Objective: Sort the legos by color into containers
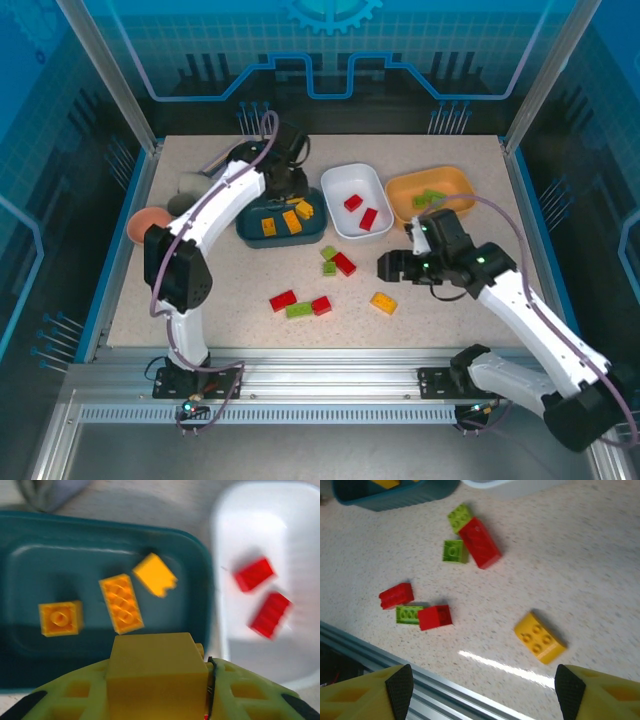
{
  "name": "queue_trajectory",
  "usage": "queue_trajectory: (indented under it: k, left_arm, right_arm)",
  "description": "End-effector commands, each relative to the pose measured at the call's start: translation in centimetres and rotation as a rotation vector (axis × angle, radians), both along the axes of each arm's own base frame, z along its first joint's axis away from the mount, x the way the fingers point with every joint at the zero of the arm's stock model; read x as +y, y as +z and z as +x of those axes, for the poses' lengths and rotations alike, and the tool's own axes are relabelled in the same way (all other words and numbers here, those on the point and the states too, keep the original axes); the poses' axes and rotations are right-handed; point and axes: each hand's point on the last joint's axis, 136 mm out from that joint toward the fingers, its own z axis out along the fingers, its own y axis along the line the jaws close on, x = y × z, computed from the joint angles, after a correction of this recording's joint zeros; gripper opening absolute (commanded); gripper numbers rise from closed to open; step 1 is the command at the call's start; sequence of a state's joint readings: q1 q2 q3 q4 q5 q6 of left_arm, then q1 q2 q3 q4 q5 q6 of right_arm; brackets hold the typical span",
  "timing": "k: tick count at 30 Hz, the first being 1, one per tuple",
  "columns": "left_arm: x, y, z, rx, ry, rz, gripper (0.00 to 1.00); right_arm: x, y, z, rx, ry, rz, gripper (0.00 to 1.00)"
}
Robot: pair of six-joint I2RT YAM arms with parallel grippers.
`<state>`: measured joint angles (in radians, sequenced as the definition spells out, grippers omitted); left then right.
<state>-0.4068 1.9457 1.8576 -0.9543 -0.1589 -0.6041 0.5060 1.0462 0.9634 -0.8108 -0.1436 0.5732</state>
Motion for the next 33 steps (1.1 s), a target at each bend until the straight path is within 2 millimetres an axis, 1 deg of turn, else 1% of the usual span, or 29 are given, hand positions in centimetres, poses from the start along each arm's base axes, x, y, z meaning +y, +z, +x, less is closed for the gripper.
queue_trajectory:
  k: [1, 2, 4, 6, 9, 13, 15, 17, 19, 21, 24, 26, 28, 30, 31, 33]
  left_arm:
    - [1.5, -3.1, 1.9, 0.053, 0.059, 0.009, 0.34]
    - [2.2, -3.5, 2.5, 0.059, 0.078, 0.013, 0.35]
    - [3.6, -5.0, 3.6, 0.085, 0.121, 0.018, 0.35]
    - [4.6, -6.2, 4.4, 0.108, 0.151, 0.024, 0.35]
    - [5.8, -8.0, 5.1, 0.139, 0.17, 0.035, 0.36]
    - [6.8, -9.8, 5.6, 0.169, 0.188, 0.04, 0.39]
    - [7.1, -10.3, 5.7, 0.178, 0.19, 0.04, 0.44]
    - [7.1, -10.3, 5.7, 0.187, 0.186, 0.038, 0.53]
    - [6.9, -9.5, 5.6, 0.175, 0.18, 0.029, 0.59]
    - [6.8, -8.1, 5.4, 0.149, 0.178, 0.017, 0.65]
    - [6.6, -5.2, 4.8, 0.098, 0.174, -0.007, 0.71]
    - [6.5, -3.2, 3.8, 0.068, 0.174, -0.026, 0.73]
    - [6.6, -1.1, 2.2, 0.038, 0.182, -0.048, 0.75]
    - [7.0, 0.5, 0.3, 0.014, 0.199, -0.067, 0.76]
    - [7.5, 1.7, -1.0, -0.009, 0.212, -0.072, 0.77]
    - [8.7, 3.6, -3.4, -0.048, 0.246, -0.068, 0.78]
  right_arm:
    - [4.0, 2.4, 2.3, -0.105, 0.109, 0.059, 0.78]
    - [4.8, 2.4, 2.6, -0.106, 0.128, 0.058, 0.79]
    - [6.6, 2.5, 3.3, -0.115, 0.173, 0.065, 0.8]
    - [7.8, 2.1, 3.7, -0.102, 0.196, 0.064, 0.8]
    - [9.4, 1.3, 4.1, -0.092, 0.238, 0.043, 0.8]
    - [11.2, 0.6, 4.1, -0.089, 0.295, 0.006, 0.8]
    - [11.6, 0.0, 4.1, -0.082, 0.313, -0.024, 0.8]
    - [12.1, -0.5, 3.8, -0.075, 0.339, -0.067, 0.8]
    - [12.7, -1.0, 3.6, -0.086, 0.376, -0.112, 0.81]
    - [13.5, -1.4, 3.3, -0.099, 0.417, -0.143, 0.81]
    - [14.9, -2.3, 2.5, -0.116, 0.495, -0.191, 0.82]
    - [16.0, -2.9, 1.8, -0.134, 0.568, -0.235, 0.84]
    - [17.3, -4.0, 0.7, -0.137, 0.653, -0.295, 0.86]
    - [18.7, -4.9, -0.1, -0.14, 0.715, -0.337, 0.88]
    - [19.5, -5.3, -0.6, -0.143, 0.746, -0.354, 0.88]
    - [20.8, -6.2, -1.3, -0.145, 0.785, -0.383, 0.91]
